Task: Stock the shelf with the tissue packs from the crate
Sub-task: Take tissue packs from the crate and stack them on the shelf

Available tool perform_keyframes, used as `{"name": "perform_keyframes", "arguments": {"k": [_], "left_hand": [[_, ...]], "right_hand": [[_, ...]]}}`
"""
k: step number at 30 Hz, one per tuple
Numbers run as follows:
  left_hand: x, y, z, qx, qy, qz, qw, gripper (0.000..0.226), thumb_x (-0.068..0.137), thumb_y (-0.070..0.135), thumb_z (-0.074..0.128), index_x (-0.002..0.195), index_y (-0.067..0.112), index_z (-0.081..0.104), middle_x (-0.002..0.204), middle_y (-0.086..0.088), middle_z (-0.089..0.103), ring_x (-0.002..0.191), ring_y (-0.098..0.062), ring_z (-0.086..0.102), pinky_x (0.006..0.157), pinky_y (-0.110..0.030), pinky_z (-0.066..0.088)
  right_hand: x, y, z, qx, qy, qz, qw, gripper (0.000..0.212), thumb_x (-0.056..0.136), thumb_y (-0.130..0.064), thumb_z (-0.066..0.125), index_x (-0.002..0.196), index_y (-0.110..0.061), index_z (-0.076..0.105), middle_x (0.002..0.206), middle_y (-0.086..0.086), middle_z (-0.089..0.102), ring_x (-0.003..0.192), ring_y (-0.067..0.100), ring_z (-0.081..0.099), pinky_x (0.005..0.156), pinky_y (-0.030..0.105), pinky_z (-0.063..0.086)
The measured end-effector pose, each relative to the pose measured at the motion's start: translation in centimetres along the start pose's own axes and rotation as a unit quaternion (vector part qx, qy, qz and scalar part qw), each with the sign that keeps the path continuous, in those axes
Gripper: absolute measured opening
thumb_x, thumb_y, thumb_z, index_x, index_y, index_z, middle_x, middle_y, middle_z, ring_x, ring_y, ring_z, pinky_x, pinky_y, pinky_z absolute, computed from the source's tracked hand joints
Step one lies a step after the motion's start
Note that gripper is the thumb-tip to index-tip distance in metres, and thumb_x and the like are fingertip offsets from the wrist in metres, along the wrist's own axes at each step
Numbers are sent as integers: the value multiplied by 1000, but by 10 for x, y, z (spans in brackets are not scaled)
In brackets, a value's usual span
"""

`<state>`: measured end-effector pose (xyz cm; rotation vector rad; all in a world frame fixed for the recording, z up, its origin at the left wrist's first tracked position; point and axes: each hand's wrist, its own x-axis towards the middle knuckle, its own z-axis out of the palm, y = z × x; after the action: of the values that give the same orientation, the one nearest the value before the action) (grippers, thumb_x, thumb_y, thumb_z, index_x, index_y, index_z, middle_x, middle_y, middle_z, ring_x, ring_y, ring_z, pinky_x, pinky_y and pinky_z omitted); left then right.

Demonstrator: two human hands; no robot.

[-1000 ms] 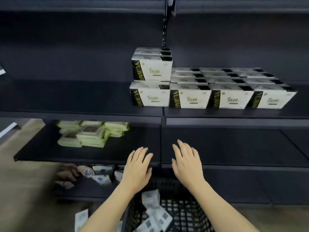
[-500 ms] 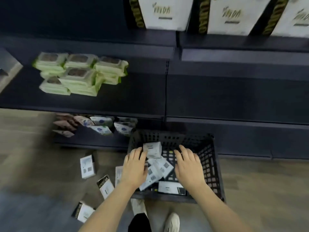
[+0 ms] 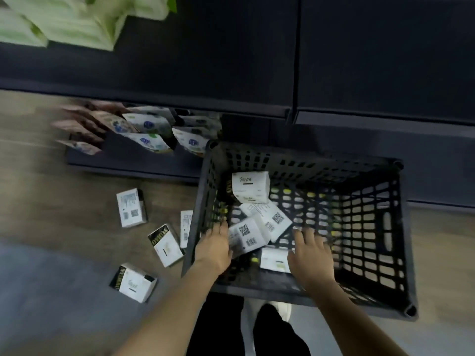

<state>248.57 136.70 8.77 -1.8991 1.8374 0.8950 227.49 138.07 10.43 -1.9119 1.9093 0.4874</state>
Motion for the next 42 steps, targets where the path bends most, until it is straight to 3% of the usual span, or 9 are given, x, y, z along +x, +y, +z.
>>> {"name": "perform_keyframes", "arguments": {"k": [3, 7, 12, 20, 26, 36, 38, 40, 42], "left_hand": [[24, 3, 23, -17, -21, 0, 1000, 86, 89, 34, 60, 150, 8, 4, 153, -10, 19, 137, -26, 26, 111, -33, 27], [49, 16, 53, 3, -37, -20, 999, 115, 80, 44, 69, 148, 8, -17, 157, -11, -5, 145, -27, 3, 117, -38, 9], [71, 30, 76, 27, -54, -35, 998, 128, 75, 54, 70, 143, 8, -28, 156, -16, -15, 145, -31, -5, 117, -41, 3], [92, 34, 96, 49, -39, -54, 997, 136, 69, 53, 75, 142, 9, -31, 155, -19, -4, 143, -35, 6, 116, -44, 9], [97, 34, 98, 47, -9, -49, 998, 127, 73, 40, 75, 145, 10, -24, 143, -16, 22, 132, -32, 27, 113, -42, 19], [65, 45, 42, 12, 88, 52, 995, 125, 69, 53, 69, 148, 12, -18, 136, -11, 29, 122, -28, 31, 106, -38, 22], [49, 50, 20, 18, 111, 72, 991, 125, 68, 56, 68, 148, 13, -19, 134, -11, 30, 121, -27, 32, 106, -37, 22], [31, 55, -4, 25, 125, 90, 988, 124, 69, 58, 66, 148, 14, -19, 134, -10, 30, 120, -26, 32, 105, -36, 23], [13, 60, -28, 51, 132, 102, 985, 122, 71, 60, 63, 148, 14, -19, 135, -11, 30, 120, -27, 33, 105, -36, 22]], "right_hand": [[11, 1, 23, 19, -23, 5, 1000, 48, 91, -24, 43, 137, -16, 33, 139, 6, 36, 124, 25, 37, 102, 35, 32], [25, 6, 50, 27, -63, 19, 997, 56, 91, -26, 44, 143, -17, 24, 147, 9, 27, 131, 27, 31, 105, 37, 31], [40, 8, 75, 43, -89, 32, 995, 61, 92, -34, 49, 144, -19, 22, 148, 10, 24, 133, 28, 29, 107, 38, 27], [58, -1, 91, 70, -75, 18, 995, 59, 89, -27, 50, 142, -16, 28, 145, 10, 28, 132, 29, 30, 106, 38, 28], [60, -3, 96, 74, -58, 3, 996, 57, 90, -24, 46, 142, -17, 26, 147, 9, 24, 134, 28, 27, 108, 38, 26], [30, 2, 62, 39, -18, 33, 999, 55, 93, -31, 44, 143, -18, 25, 149, 10, 22, 132, 27, 31, 106, 38, 30], [17, 1, 48, 26, -5, 36, 999, 57, 90, -37, 53, 140, -15, 36, 145, 13, 32, 127, 30, 40, 100, 41, 38], [5, 0, 30, 29, 23, 43, 998, 60, 74, -38, 75, 124, -11, 56, 129, 18, 52, 108, 34, 57, 84, 46, 50], [-8, -1, 7, 35, 20, 40, 998, 58, 72, -38, 77, 120, -11, 60, 127, 19, 54, 106, 35, 59, 83, 47, 51]]}}
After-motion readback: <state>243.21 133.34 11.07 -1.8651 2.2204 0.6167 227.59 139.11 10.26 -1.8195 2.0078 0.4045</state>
